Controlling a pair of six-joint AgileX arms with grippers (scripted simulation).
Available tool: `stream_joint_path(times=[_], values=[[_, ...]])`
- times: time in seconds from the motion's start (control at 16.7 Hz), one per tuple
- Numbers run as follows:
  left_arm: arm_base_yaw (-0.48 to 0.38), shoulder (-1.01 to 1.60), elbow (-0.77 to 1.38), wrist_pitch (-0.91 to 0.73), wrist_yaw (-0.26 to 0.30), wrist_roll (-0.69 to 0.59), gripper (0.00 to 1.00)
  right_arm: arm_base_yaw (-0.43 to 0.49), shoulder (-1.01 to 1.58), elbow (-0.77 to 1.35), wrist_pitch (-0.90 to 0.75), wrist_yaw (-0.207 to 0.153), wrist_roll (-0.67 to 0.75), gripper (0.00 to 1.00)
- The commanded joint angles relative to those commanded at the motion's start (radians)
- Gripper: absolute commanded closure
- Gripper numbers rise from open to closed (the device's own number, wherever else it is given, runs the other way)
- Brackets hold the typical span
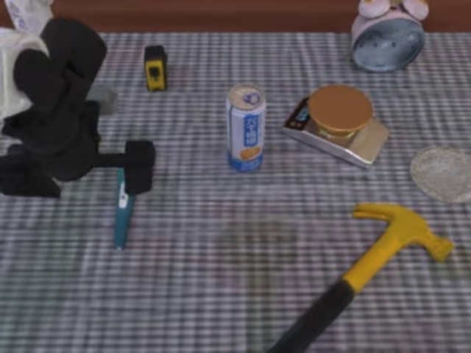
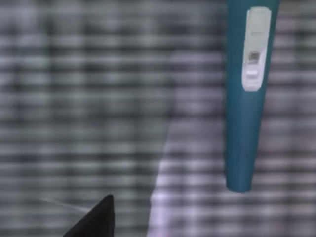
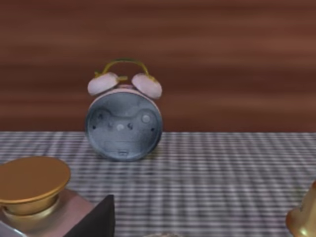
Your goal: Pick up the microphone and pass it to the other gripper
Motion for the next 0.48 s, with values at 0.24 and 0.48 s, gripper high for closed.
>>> stream_joint_path(times=[0.24,0.48], values=[[-0.022,0.112,0.071,-0.07,-0.007,-0.019,0.0,0.0,0.0,0.0,0.0,0.0,0.0,0.0],[-0.022,0.115,0.072,-0.072,-0.007,-0.02,0.0,0.0,0.0,0.0,0.0,0.0,0.0,0.0]])
